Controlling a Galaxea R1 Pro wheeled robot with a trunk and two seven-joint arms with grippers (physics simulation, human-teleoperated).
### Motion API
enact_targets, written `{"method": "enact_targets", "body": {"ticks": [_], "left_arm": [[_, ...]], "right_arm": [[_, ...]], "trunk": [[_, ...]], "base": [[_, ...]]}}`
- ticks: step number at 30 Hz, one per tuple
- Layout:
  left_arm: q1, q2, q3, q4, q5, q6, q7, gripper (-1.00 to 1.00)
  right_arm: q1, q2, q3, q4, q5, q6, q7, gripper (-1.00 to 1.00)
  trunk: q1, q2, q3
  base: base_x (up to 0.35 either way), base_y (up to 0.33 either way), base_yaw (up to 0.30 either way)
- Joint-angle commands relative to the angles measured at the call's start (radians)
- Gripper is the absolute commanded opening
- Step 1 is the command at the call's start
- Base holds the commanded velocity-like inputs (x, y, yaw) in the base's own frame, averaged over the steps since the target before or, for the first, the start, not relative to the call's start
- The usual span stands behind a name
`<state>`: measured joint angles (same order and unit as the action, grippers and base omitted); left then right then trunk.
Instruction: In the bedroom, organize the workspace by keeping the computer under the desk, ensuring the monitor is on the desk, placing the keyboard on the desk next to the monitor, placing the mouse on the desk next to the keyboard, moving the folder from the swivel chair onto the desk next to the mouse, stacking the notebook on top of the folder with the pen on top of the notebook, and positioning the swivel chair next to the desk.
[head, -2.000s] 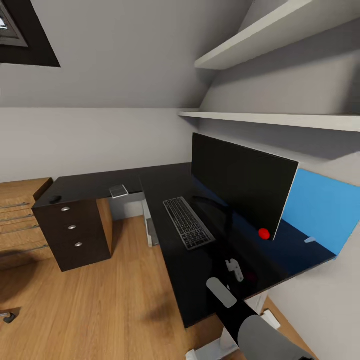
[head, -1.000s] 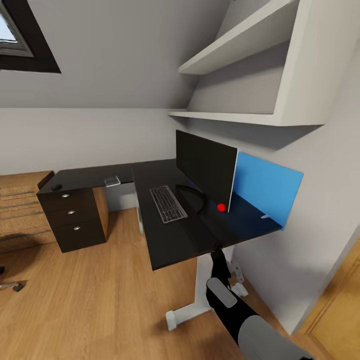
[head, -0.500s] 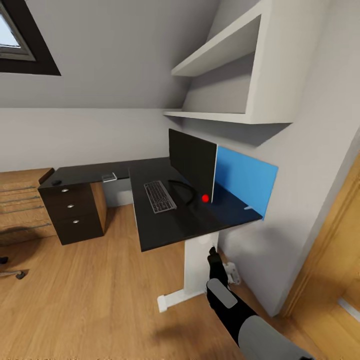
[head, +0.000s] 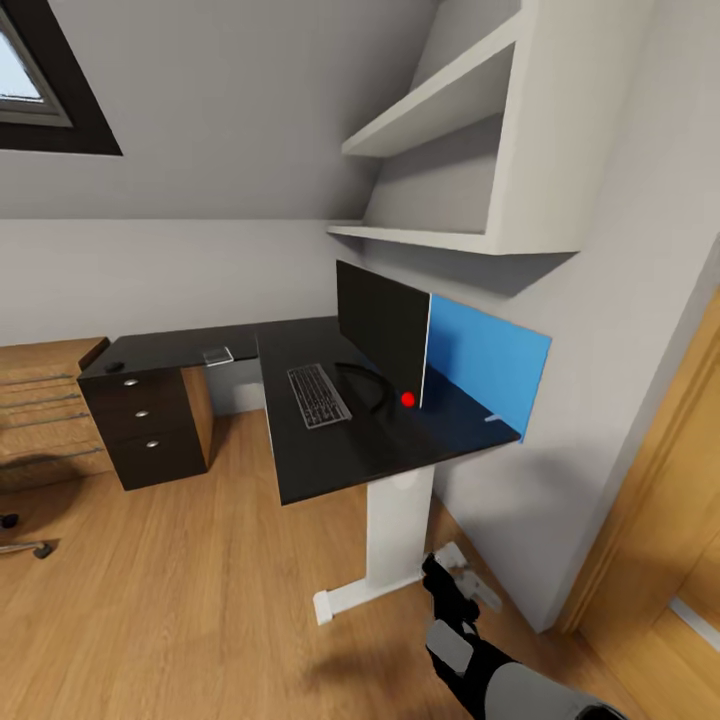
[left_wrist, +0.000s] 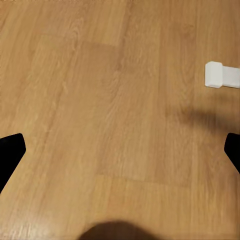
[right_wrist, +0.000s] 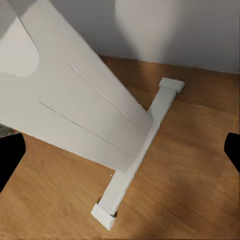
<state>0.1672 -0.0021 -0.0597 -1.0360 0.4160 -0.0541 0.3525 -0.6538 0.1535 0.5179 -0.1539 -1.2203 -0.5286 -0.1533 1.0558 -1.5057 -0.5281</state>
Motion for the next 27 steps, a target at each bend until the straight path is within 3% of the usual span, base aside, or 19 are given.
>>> {"method": "enact_targets", "body": {"ticks": [1,3,6,10,17,27], "left_arm": [[0.000,0.000,-0.003,-0.001,0.011,-0.006,0.005,1.00],[0.000,0.000,-0.004,-0.001,0.011,-0.006,0.005,1.00],[0.000,-0.001,-0.004,0.000,0.010,-0.006,0.005,1.00],[0.000,0.000,-0.005,0.000,0.011,-0.004,0.005,1.00],[0.000,-0.001,-0.005,0.001,0.011,-0.003,0.005,1.00],[0.000,-0.001,-0.006,0.002,0.010,-0.003,0.005,1.00]], "right_arm": [[0.000,0.001,0.018,0.025,0.029,-0.002,-0.009,1.00],[0.000,0.002,0.036,0.112,0.118,-0.002,-0.010,1.00],[0.003,0.000,0.041,0.150,0.158,-0.002,-0.013,1.00],[0.012,-0.007,0.043,0.168,0.178,-0.002,-0.015,1.00],[0.050,-0.074,0.046,0.176,0.188,-0.004,-0.015,1.00],[0.068,-0.086,0.049,0.176,0.194,-0.005,-0.012,1.00]], "trunk": [[-0.004,0.007,0.002],[-0.012,0.021,0.009],[-0.023,0.042,0.018],[-0.038,0.070,0.031],[-0.065,0.119,0.053],[-0.104,0.189,0.084]], "base": [[-0.001,-0.001,0.000],[0.000,0.000,0.000],[0.000,0.000,0.000],[0.000,0.000,0.000],[0.000,0.000,0.000],[0.000,0.000,0.000]]}}
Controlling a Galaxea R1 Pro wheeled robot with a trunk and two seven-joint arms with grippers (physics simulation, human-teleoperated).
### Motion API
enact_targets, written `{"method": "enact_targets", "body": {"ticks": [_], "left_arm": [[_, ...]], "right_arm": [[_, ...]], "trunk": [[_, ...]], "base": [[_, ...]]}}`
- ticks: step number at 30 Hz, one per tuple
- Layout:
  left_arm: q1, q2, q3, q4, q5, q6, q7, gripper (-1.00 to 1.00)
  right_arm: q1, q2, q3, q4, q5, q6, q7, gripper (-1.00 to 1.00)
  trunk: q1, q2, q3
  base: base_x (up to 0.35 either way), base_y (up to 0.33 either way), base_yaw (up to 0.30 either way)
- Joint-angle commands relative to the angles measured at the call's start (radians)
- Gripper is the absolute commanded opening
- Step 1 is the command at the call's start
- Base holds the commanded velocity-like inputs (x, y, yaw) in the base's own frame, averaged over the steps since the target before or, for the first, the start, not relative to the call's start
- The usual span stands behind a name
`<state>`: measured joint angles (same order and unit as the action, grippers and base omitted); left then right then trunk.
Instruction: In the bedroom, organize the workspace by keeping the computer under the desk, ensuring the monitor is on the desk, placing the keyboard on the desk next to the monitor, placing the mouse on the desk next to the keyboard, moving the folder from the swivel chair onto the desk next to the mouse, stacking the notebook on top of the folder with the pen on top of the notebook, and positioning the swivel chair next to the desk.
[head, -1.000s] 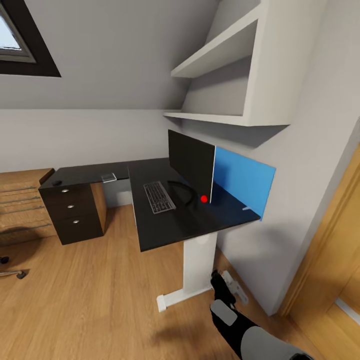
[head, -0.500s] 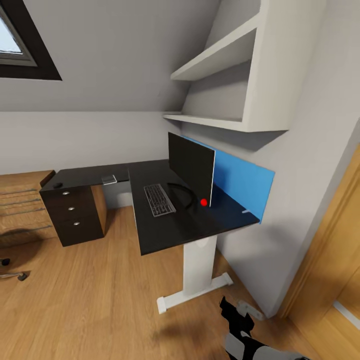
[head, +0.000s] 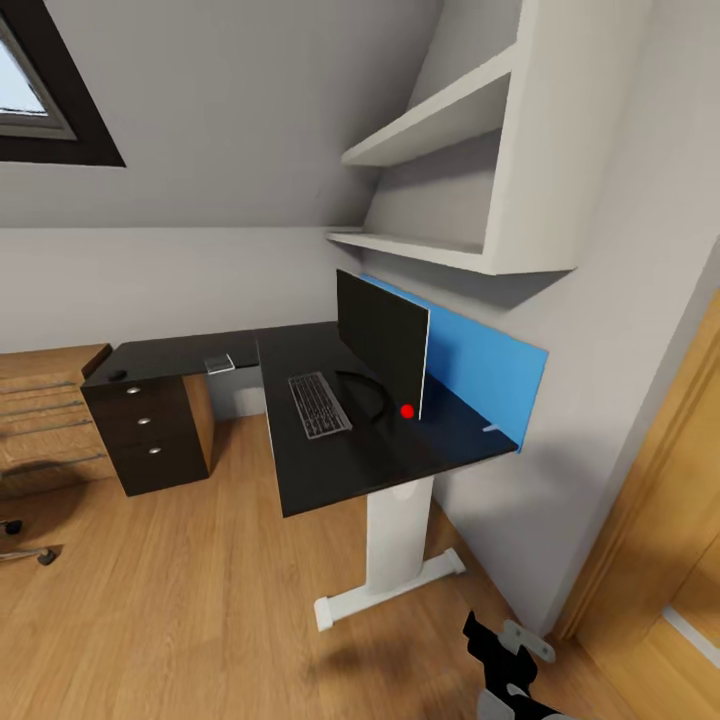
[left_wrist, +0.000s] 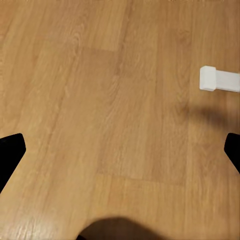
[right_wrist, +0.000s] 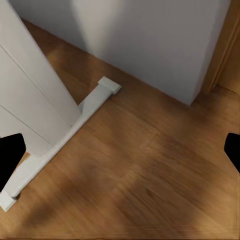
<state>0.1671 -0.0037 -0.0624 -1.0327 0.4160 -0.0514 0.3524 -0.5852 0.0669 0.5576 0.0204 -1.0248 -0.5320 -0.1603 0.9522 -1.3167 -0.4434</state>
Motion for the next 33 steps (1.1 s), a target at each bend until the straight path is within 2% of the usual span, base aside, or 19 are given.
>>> {"method": "enact_targets", "body": {"ticks": [1,10,13,16,19,25,29,33], "left_arm": [[0.000,0.001,-0.003,-0.001,0.010,-0.005,0.005,1.00],[0.000,0.000,-0.004,0.005,0.010,-0.005,0.005,1.00],[0.000,-0.001,-0.004,0.006,0.010,-0.005,0.005,1.00],[0.000,-0.001,-0.004,0.006,0.010,-0.005,0.005,1.00],[0.000,-0.001,-0.004,0.006,0.010,-0.005,0.005,1.00],[0.000,-0.001,-0.005,0.007,0.010,-0.005,0.005,1.00],[0.000,-0.001,-0.005,0.008,0.010,-0.005,0.005,1.00],[0.000,-0.001,-0.022,0.021,0.010,-0.005,0.005,1.00]], "right_arm": [[0.001,0.000,0.009,0.002,-0.001,-0.002,-0.005,1.00],[0.011,-0.010,0.011,0.001,0.002,-0.002,-0.002,1.00],[0.012,-0.010,0.014,0.001,0.018,-0.002,-0.002,1.00],[0.013,-0.008,0.017,0.002,0.069,-0.002,-0.002,1.00],[0.014,-0.008,0.017,0.002,0.100,-0.002,-0.002,1.00],[0.016,-0.009,0.017,0.003,0.124,-0.004,0.012,1.00],[0.028,-0.009,0.017,0.003,0.125,-0.015,0.026,1.00],[0.034,0.017,0.019,0.002,0.127,-0.024,0.030,1.00]], "trunk": [[-0.004,0.007,0.002],[-0.038,0.070,0.031],[-0.050,0.091,0.040],[-0.061,0.112,0.049],[-0.073,0.133,0.059],[-0.096,0.175,0.078],[-0.111,0.203,0.090],[-0.115,0.210,0.093]], "base": [[0.000,0.000,0.000],[0.000,0.000,0.000],[0.000,0.000,0.000],[0.000,0.000,0.000],[0.000,0.000,0.000],[0.000,0.000,0.000],[0.000,0.000,0.000],[0.000,0.000,0.051]]}}
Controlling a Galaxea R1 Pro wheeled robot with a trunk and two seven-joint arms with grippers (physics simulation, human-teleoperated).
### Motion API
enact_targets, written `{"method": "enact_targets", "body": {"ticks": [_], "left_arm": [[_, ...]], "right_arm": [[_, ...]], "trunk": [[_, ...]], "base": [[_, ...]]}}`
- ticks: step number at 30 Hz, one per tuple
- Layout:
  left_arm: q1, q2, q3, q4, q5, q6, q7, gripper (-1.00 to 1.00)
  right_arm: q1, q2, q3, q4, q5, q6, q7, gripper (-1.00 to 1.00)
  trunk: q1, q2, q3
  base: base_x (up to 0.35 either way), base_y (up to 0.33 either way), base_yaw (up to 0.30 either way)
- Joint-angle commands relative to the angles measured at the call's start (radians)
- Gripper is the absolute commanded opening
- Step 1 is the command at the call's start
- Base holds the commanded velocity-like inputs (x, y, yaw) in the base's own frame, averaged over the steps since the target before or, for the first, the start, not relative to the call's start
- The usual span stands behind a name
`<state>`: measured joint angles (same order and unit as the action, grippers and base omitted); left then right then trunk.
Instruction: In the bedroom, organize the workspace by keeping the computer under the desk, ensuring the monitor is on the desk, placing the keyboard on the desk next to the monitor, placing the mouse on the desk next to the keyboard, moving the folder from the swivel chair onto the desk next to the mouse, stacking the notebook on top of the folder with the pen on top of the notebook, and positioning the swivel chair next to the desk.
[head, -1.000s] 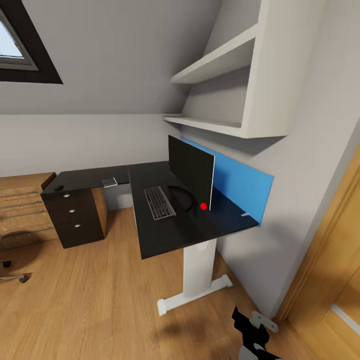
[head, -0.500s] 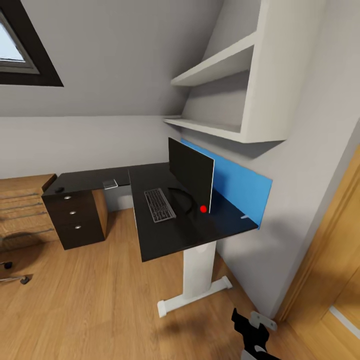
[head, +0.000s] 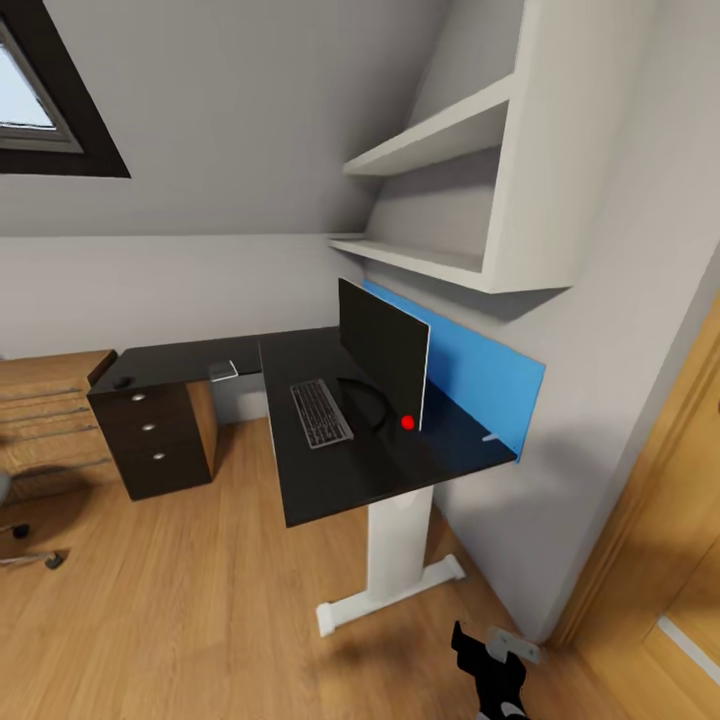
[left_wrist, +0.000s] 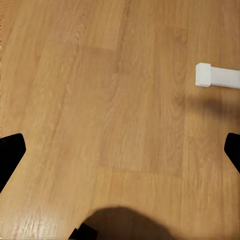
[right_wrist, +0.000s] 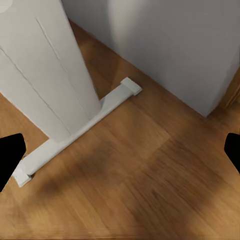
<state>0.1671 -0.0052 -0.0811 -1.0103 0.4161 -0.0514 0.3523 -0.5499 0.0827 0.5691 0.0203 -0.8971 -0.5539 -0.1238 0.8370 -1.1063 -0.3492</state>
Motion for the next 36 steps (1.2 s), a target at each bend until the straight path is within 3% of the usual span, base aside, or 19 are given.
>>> {"method": "enact_targets", "body": {"ticks": [1,2,14,36], "left_arm": [[0.000,0.001,-0.004,0.000,0.010,-0.005,0.005,1.00],[0.000,0.001,-0.006,0.001,0.010,-0.005,0.004,1.00],[0.000,0.001,-0.006,0.001,0.010,-0.008,0.004,1.00],[0.000,0.001,-0.007,0.002,0.009,-0.008,0.004,1.00]], "right_arm": [[-0.001,0.006,0.007,0.002,-0.001,-0.002,-0.006,1.00],[-0.001,0.015,0.007,0.003,0.000,-0.003,-0.007,1.00],[-0.001,0.014,0.006,0.002,0.000,-0.003,-0.007,1.00],[-0.001,0.013,0.006,0.002,0.000,-0.003,-0.007,1.00]], "trunk": [[0.000,-0.001,-0.001],[0.000,-0.001,-0.001],[0.000,-0.001,-0.001],[0.000,-0.001,-0.007]], "base": [[0.000,0.000,0.184],[0.000,0.007,0.269],[0.069,0.252,0.276],[0.236,0.264,0.275]]}}
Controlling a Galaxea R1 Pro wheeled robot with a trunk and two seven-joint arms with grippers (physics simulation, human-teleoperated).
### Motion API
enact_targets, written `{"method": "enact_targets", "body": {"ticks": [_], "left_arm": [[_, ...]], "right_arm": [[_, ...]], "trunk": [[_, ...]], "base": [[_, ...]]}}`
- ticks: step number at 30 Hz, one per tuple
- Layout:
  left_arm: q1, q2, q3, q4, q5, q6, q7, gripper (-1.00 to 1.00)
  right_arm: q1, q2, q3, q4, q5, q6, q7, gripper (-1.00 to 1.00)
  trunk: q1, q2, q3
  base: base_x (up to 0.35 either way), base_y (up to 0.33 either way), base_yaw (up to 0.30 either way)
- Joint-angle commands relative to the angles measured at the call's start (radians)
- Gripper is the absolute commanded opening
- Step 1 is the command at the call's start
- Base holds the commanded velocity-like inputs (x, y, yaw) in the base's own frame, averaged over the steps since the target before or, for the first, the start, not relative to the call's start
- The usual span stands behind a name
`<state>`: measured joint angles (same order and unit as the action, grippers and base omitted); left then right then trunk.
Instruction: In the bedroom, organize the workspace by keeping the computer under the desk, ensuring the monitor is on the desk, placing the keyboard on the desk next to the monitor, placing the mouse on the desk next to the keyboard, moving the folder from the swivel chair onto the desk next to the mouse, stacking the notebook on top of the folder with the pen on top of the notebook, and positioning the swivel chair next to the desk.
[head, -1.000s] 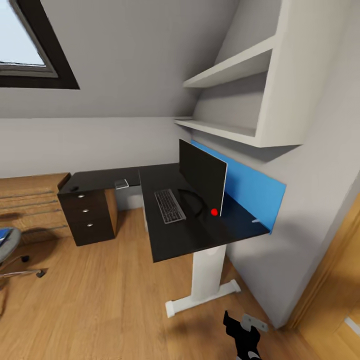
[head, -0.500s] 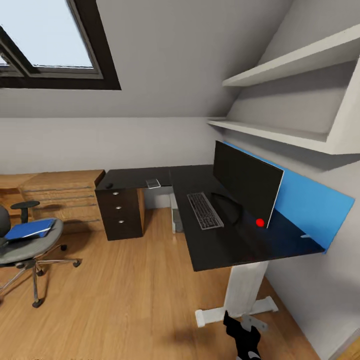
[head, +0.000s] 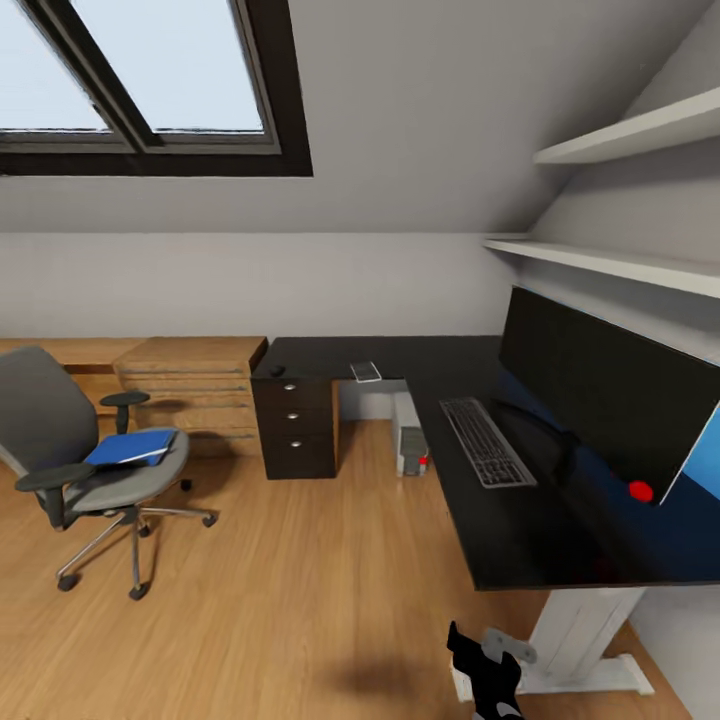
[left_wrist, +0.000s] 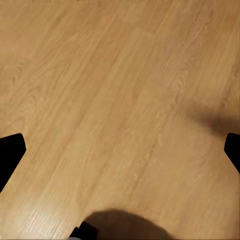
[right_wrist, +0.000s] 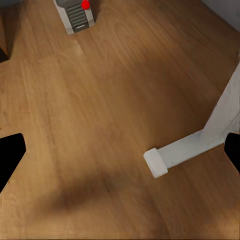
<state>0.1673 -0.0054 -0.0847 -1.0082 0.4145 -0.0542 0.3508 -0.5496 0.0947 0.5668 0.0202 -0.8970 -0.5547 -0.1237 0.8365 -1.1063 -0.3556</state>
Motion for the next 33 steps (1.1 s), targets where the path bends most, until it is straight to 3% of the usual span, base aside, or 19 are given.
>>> {"method": "enact_targets", "body": {"ticks": [1,8,28,33], "left_arm": [[0.000,0.001,-0.003,-0.001,0.010,-0.006,0.005,1.00],[0.000,0.001,-0.004,0.000,0.011,-0.005,0.005,1.00],[0.000,0.001,-0.003,0.000,0.011,-0.004,0.005,1.00],[0.000,0.001,-0.004,0.000,0.011,-0.004,0.005,1.00]], "right_arm": [[-0.001,0.001,0.008,0.002,0.000,-0.002,-0.007,1.00],[-0.001,0.000,0.008,0.002,0.000,-0.002,-0.007,1.00],[-0.001,-0.002,0.007,0.003,0.000,-0.002,-0.006,1.00],[-0.001,-0.003,0.007,0.003,0.000,-0.002,-0.005,1.00]], "trunk": [[0.001,-0.001,-0.002],[0.001,-0.001,-0.006],[0.001,-0.001,-0.020],[-0.018,0.034,-0.004]], "base": [[0.261,0.242,0.263],[0.179,0.162,0.261],[0.009,0.008,0.229],[0.000,0.000,0.029]]}}
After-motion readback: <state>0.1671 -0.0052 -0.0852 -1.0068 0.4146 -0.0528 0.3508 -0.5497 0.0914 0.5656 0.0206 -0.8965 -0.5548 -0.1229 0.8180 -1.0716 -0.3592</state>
